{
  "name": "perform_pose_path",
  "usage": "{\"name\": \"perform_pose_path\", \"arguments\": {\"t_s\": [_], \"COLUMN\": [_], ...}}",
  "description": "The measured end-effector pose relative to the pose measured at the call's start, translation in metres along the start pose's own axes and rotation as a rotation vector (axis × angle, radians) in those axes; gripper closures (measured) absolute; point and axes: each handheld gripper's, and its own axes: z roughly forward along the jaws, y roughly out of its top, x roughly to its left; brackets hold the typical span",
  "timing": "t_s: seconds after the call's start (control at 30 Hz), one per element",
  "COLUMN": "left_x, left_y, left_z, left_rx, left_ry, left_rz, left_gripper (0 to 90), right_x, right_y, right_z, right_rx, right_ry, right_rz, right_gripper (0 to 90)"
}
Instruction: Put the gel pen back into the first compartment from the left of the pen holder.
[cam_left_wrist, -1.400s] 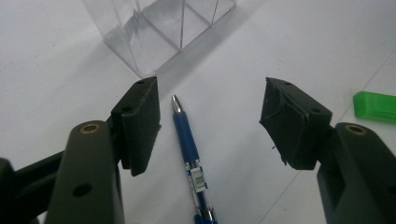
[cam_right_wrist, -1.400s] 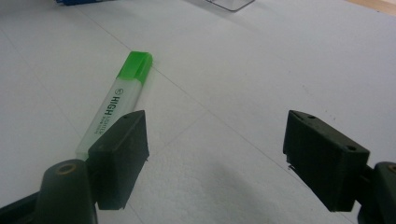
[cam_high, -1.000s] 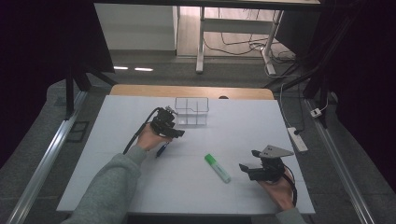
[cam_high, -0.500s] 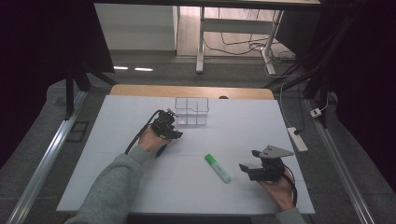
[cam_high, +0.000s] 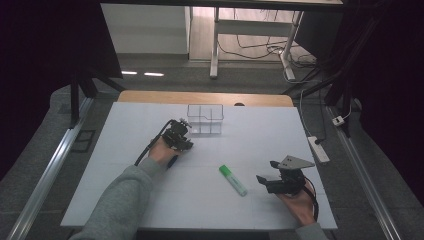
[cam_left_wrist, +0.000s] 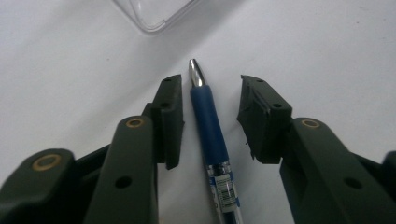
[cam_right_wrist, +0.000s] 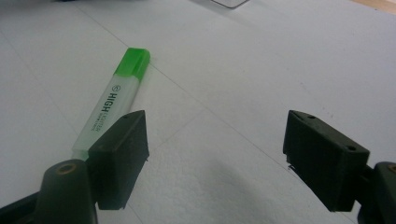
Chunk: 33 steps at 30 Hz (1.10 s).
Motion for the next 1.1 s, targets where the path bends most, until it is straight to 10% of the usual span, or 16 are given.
{"name": "perform_pose_path", "arguments": {"t_s": [0.63,1.1], "left_x": [-0.004,0.010], "left_y": [0.001,-0.005], "left_z": [-0.002,-0.040], "left_rx": [0.017,-0.118], "left_ry": [0.011,0.004], "left_rz": [0.004,-0.003], "left_gripper": [79.5,79.8], "right_x": [0.000,0.000], "right_y": [0.000,0.000], "right_z": [0.001,0.000], "right_rx": [0.007,0.003], "right_ry": [-0.006,-0.012], "right_rz": [-0.002,-0.001], "right_gripper": [21.8,21.9]}}
